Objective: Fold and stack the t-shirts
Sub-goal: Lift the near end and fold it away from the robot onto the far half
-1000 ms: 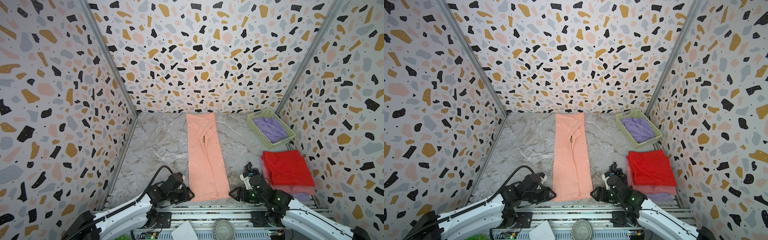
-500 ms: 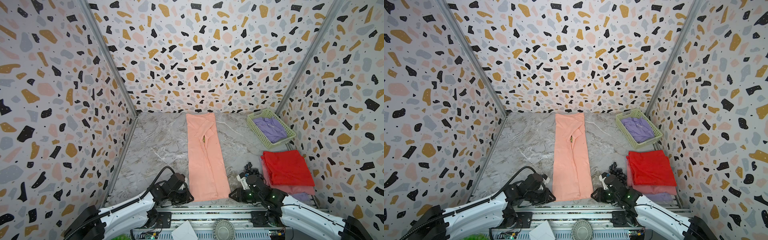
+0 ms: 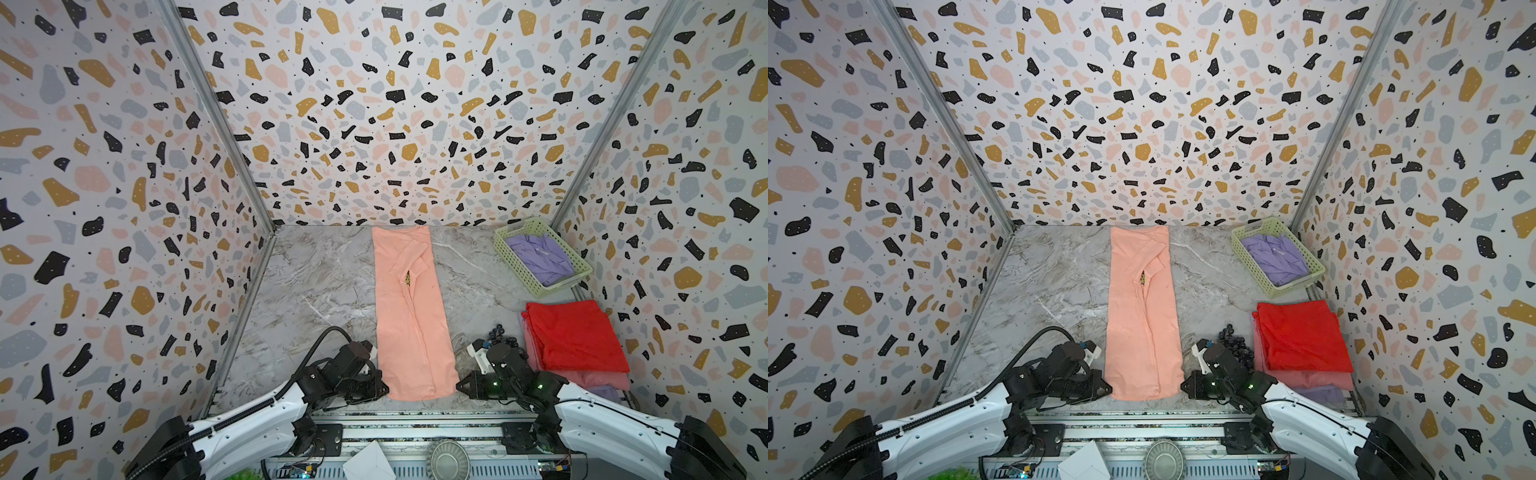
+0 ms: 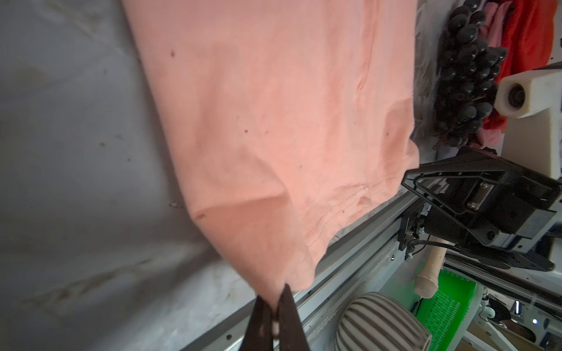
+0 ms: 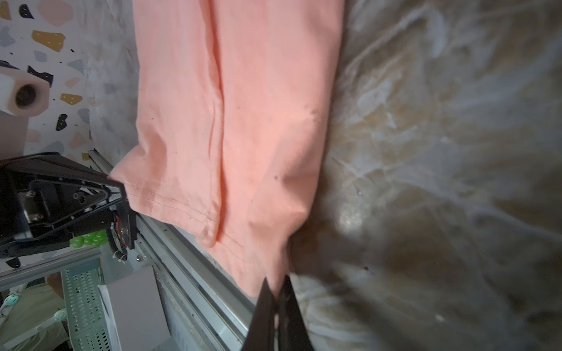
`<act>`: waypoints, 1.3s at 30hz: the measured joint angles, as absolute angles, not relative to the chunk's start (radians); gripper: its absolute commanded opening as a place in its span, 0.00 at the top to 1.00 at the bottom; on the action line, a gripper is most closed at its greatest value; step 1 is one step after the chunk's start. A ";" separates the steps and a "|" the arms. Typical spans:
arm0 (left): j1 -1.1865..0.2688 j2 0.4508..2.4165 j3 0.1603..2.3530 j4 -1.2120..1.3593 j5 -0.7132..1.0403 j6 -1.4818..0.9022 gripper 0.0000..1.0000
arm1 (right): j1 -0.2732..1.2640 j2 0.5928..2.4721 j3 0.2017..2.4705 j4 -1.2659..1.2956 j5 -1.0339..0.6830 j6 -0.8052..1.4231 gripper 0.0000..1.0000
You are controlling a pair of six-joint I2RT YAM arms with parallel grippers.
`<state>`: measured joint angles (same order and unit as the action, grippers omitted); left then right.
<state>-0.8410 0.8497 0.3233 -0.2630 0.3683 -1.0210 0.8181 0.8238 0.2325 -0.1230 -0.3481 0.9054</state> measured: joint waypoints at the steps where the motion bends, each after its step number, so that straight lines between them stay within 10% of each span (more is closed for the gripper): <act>1: -0.841 0.847 0.338 -0.265 0.361 -1.020 1.00 | 0.818 0.824 0.252 -0.126 -0.343 0.900 1.00; 30: -0.328 1.779 1.092 0.043 0.197 -0.554 1.00 | 0.402 1.905 1.169 0.152 -0.356 0.554 0.99; 35: -0.311 1.908 1.217 0.046 0.236 -0.536 0.62 | 0.374 2.036 1.287 0.158 -0.409 0.552 0.39; 39: -0.268 1.939 1.272 0.047 0.243 -0.540 0.49 | 0.333 2.064 1.340 0.180 -0.453 0.537 0.34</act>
